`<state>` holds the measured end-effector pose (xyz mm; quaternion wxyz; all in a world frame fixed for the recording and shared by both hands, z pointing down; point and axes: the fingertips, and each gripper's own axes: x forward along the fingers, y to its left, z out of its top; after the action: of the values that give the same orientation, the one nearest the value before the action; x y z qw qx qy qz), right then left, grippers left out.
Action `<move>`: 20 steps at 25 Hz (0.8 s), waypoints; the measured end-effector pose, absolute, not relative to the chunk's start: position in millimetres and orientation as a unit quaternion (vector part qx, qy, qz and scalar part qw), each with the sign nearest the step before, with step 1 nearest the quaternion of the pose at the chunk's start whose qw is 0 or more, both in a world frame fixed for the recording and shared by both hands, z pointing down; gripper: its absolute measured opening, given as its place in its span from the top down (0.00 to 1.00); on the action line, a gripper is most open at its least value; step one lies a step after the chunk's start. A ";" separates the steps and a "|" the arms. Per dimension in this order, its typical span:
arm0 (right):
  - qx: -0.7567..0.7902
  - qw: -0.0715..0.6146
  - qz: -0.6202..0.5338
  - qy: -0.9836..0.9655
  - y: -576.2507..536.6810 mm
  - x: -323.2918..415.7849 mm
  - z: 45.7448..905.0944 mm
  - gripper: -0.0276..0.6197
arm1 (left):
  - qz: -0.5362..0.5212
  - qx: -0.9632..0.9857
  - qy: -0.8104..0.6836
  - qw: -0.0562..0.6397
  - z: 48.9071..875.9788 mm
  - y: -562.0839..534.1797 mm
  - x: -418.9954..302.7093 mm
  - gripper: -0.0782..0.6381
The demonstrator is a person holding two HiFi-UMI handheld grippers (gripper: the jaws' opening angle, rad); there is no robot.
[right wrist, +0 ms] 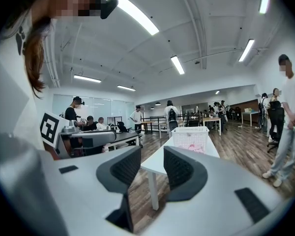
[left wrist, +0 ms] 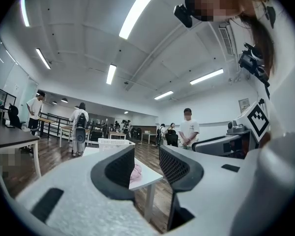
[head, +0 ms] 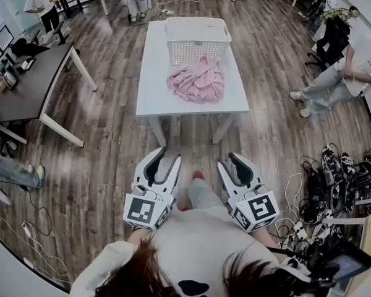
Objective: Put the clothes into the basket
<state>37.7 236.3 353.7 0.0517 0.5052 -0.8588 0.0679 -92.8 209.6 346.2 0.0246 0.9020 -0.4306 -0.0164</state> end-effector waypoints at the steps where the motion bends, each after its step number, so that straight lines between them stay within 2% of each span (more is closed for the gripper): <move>1: 0.506 0.050 0.065 -0.859 230.1 38.6 353.3 0.76 | -0.017 0.900 -0.434 0.024 346.4 203.5 -93.9 0.69; 8: 0.516 0.028 0.018 -0.856 172.3 51.4 340.2 0.76 | -0.045 0.887 -0.459 0.005 330.9 153.7 -90.0 0.69; 20: 0.494 0.023 0.036 -0.869 39.2 84.4 341.4 0.76 | -0.034 0.880 -0.473 0.010 330.3 26.0 -52.2 0.69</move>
<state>84.4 39.2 341.4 0.0230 0.4935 -0.8687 0.0359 -52.2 26.0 330.3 0.0097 0.8804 -0.4730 -0.0341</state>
